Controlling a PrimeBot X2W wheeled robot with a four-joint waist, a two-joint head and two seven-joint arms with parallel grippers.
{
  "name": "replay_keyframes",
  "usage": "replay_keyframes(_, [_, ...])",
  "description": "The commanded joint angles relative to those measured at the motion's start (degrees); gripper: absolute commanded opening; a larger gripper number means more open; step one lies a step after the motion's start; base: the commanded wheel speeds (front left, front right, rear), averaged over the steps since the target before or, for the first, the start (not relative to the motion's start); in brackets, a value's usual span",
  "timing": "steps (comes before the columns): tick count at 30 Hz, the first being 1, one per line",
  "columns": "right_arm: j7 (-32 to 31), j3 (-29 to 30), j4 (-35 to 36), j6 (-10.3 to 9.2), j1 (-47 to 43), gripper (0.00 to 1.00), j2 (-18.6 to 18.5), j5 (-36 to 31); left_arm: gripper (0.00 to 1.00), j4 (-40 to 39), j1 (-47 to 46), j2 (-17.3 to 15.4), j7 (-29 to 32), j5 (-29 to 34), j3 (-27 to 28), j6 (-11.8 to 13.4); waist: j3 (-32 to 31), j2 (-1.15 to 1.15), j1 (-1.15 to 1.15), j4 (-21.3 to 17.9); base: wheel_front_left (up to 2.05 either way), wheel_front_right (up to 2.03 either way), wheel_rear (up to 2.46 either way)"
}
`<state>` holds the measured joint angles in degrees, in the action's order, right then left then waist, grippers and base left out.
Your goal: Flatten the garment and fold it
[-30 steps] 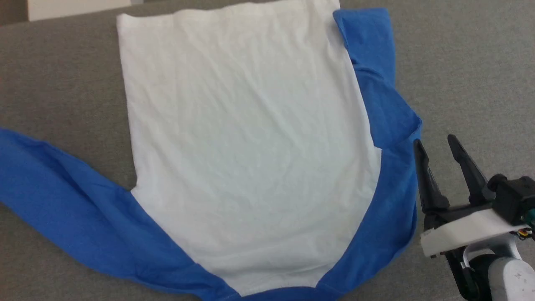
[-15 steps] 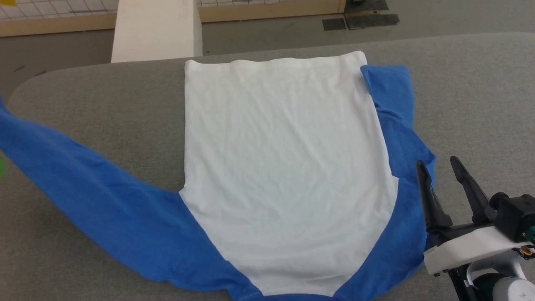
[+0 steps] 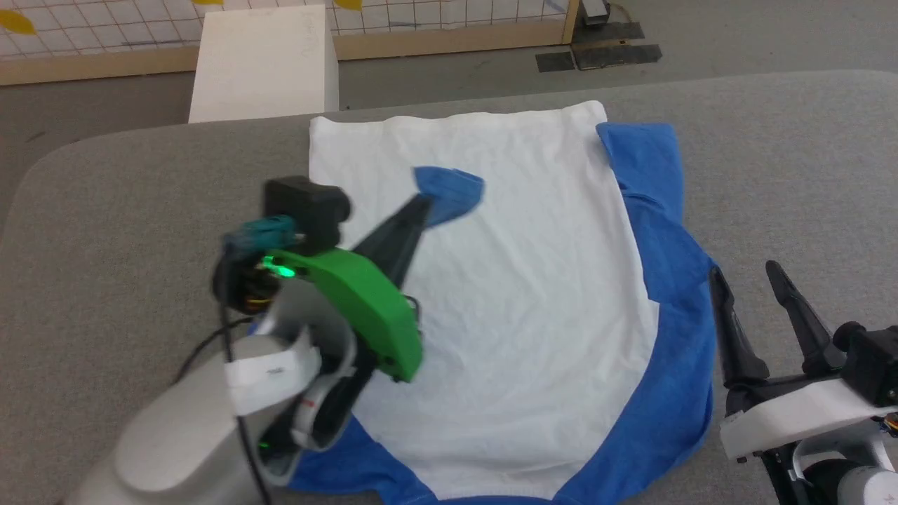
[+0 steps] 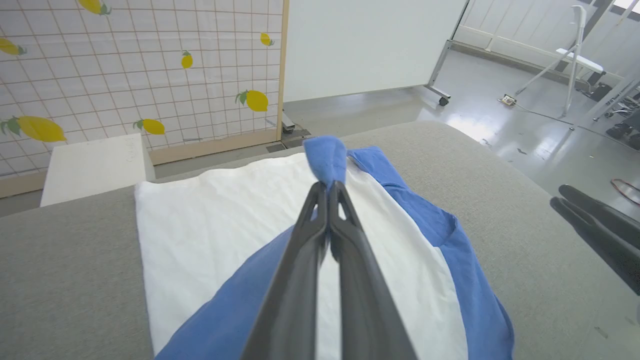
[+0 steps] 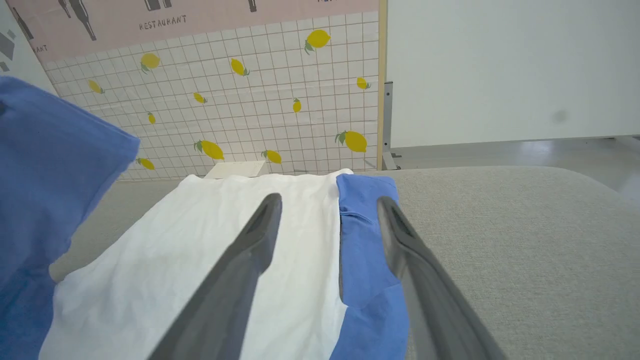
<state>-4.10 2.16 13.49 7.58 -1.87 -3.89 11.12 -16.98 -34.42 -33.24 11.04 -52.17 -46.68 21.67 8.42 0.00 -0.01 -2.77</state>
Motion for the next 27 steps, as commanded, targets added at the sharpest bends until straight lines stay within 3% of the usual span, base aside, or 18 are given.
replay_keyframes(1, [-0.23,0.3,0.62,-0.09,-0.74,1.0,0.2,-0.16,0.0,2.29,-1.56,2.93,0.11,0.59,-1.76,-0.87,0.45,0.0,0.01,-0.94,0.0,0.0,0.0])
replay_keyframes(6, [-0.56,0.4,1.19,-0.09,-0.42,1.0,0.04,-0.21,0.0,13.73,-4.3,12.92,0.38,0.94,-7.73,-4.45,1.85,0.0,0.01,-3.06,0.0,0.0,0.0])
replay_keyframes(14, [0.07,-1.38,0.12,-0.09,0.68,1.0,0.21,0.26,0.0,31.29,-8.22,25.32,-1.99,0.72,-11.92,-10.15,3.95,0.0,0.01,-5.9,0.0,0.0,0.0])
replay_keyframes(20, [0.85,-2.55,-1.26,-0.09,1.82,1.0,0.33,0.64,0.0,42.34,-11.32,29.25,-1.85,1.94,-16.17,-13.73,4.77,0.0,0.01,-8.08,0.0,0.0,0.0])
replay_keyframes(27, [1.6,-2.36,-2.38,-0.09,1.8,1.0,0.42,0.72,0.0,50.55,-10.48,30.23,3.33,2.58,-23.87,-19.93,5.05,0.0,0.01,-9.21,0.0,0.0,0.0])
